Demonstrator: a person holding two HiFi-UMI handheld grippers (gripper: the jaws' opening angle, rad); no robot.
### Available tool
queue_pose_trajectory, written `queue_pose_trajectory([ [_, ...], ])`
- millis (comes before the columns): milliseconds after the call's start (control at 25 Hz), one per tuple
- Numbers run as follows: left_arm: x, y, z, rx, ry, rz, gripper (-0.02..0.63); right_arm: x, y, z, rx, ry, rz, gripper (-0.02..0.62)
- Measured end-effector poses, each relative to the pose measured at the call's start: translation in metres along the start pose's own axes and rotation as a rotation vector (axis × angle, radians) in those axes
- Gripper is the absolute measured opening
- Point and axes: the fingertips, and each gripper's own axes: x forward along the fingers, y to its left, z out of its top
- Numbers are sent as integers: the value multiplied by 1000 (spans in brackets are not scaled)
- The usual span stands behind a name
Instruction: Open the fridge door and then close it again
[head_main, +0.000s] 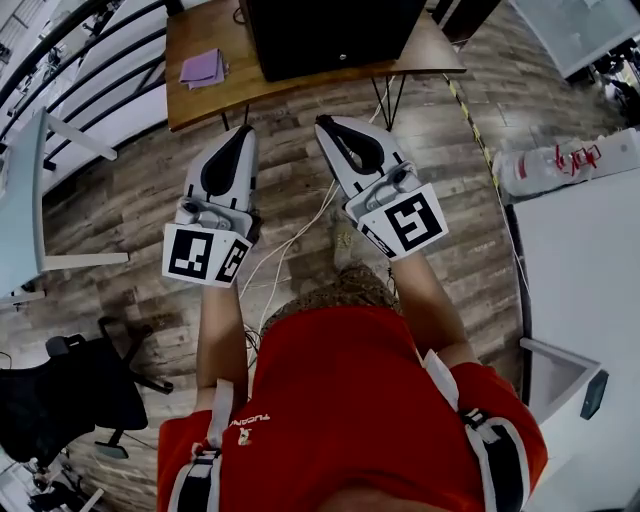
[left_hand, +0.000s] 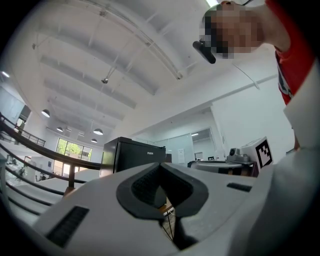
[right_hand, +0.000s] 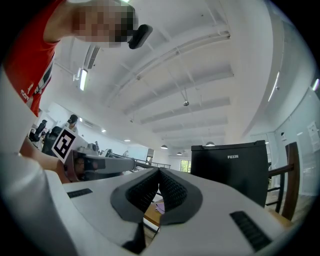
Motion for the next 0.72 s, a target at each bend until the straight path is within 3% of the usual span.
queue_pose_trajectory([
  [720,137,64,-27,36,31,114,9,78,-124,-37,14,-47,122,25],
])
